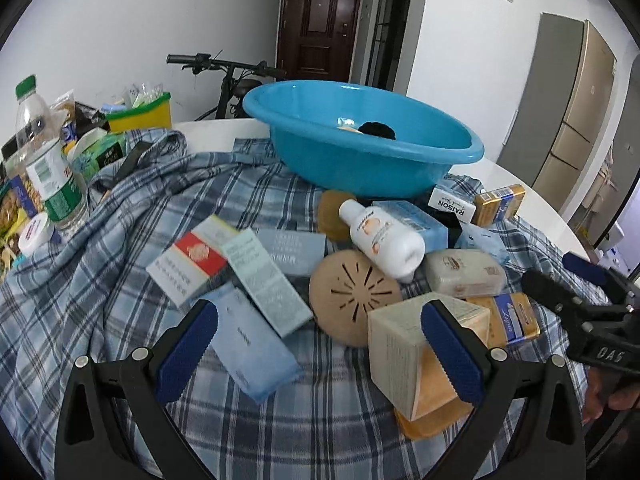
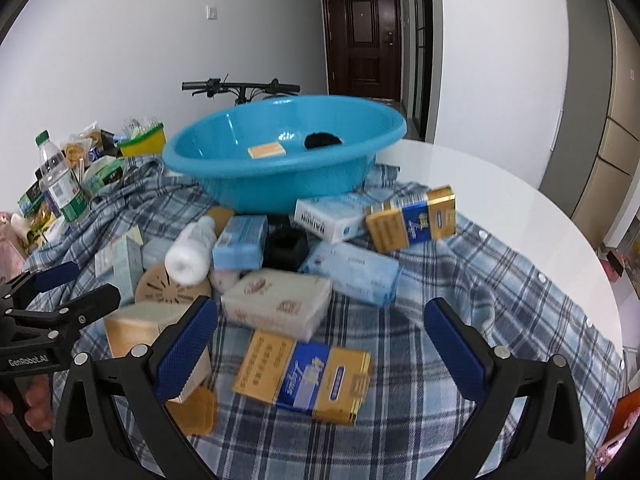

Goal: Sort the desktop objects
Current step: 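Move both open tools down toward the boxes on the plaid shirt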

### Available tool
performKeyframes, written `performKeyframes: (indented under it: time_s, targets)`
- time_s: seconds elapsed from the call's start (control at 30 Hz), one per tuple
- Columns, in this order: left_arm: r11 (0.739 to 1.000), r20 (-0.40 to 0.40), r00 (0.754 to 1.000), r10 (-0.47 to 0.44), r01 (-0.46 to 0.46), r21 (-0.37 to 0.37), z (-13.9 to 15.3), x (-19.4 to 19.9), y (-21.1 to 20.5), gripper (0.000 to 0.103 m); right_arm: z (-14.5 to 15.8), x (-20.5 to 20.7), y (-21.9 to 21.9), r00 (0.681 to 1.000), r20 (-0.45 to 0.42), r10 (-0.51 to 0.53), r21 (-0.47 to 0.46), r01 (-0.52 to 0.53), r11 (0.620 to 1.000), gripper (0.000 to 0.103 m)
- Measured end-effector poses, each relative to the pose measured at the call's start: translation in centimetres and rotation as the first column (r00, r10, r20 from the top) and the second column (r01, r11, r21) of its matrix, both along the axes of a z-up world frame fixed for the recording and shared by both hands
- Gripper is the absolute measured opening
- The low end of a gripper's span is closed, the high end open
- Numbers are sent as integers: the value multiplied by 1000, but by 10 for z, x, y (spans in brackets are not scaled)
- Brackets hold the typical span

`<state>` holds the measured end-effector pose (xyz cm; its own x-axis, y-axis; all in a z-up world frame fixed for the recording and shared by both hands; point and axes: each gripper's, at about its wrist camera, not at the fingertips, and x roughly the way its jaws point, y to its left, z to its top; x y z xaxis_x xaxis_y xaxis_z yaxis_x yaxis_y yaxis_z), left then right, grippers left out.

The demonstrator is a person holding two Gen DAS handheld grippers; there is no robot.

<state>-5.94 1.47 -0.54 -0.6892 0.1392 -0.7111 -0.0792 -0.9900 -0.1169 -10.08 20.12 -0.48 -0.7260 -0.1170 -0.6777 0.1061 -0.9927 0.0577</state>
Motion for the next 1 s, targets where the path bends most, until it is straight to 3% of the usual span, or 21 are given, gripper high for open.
performKeyframes:
  time_s: [0.4, 0.83, 1.0]
  targets:
    - [1000, 4, 1000, -23, 23, 19, 4, 19, 10, 103, -30, 12, -18, 995, 79, 61, 22, -63, 998, 102]
    - [999, 13, 999, -37, 37, 19, 3, 21, 15, 103, -39, 22, -59, 975, 101, 196, 22, -199, 980, 102]
    - [999, 20, 999, -38, 38, 22, 2, 20, 16, 103, -34, 22, -49, 983, 87, 165, 27, -167, 986, 102]
